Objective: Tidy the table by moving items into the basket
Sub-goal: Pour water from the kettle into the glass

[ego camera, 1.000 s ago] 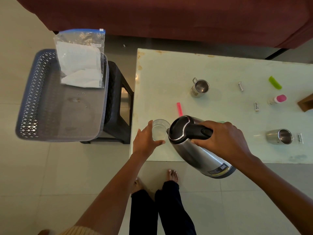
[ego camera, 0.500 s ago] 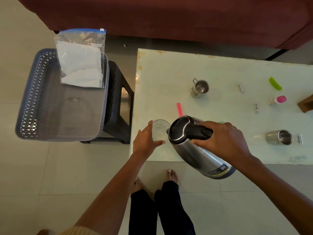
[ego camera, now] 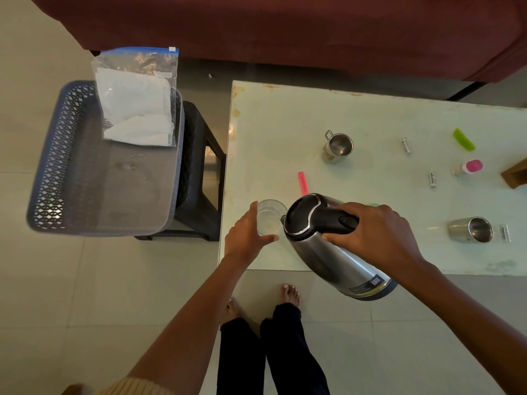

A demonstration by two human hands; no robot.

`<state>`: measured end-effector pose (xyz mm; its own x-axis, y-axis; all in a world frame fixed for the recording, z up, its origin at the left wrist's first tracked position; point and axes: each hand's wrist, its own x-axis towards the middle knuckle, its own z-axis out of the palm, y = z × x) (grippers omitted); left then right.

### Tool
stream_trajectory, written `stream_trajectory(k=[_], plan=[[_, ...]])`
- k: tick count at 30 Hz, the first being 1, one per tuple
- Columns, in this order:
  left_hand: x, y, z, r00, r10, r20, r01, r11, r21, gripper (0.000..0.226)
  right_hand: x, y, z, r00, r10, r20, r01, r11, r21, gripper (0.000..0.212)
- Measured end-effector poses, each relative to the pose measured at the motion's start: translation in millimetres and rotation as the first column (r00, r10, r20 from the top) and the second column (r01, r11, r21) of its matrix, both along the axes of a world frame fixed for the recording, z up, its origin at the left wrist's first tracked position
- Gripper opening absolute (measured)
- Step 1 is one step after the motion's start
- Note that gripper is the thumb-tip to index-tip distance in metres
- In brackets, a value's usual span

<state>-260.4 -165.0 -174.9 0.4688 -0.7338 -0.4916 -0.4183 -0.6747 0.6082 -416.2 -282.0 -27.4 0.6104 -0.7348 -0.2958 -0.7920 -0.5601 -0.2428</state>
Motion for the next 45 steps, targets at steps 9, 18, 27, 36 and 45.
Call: stream_trajectory(k=[9, 18, 27, 36, 45], plan=[[0.0, 0.8, -1.7, 1.0, 0.005, -0.009, -0.005, 1.0, -0.021, 0.086, -0.6, 0.0, -1.2, 1.0, 0.012, 0.017, -0.012, 1.0, 0.007, 0.051], [0.6, 0.4, -3.3, 1.0, 0.002, -0.016, -0.002, 1.0, -0.026, 0.087, 1.3, 0.6, 1.2, 1.0, -0.004, 0.014, 0.003, 1.0, 0.015, 0.049], [0.3, 1.0, -3.0, 1.0, 0.001, 0.002, -0.001, 1.0, -0.029, 0.085, 2.6, 1.7, 4.4, 1.0, -0.008, -0.004, 0.008, 1.0, 0.021, 0.049], [-0.1, 0.6, -2.3, 1.0, 0.004, -0.007, -0.004, 1.0, -0.03, 0.085, 2.4, 1.8, 4.3, 1.0, -0.01, -0.006, 0.01, 1.0, 0.018, 0.05], [0.0, 0.5, -2.5, 1.0, 0.009, -0.015, -0.01, 0.999, -0.037, 0.084, 3.0, 1.7, 4.0, 1.0, -0.009, -0.006, 0.009, 1.0, 0.015, 0.049]])
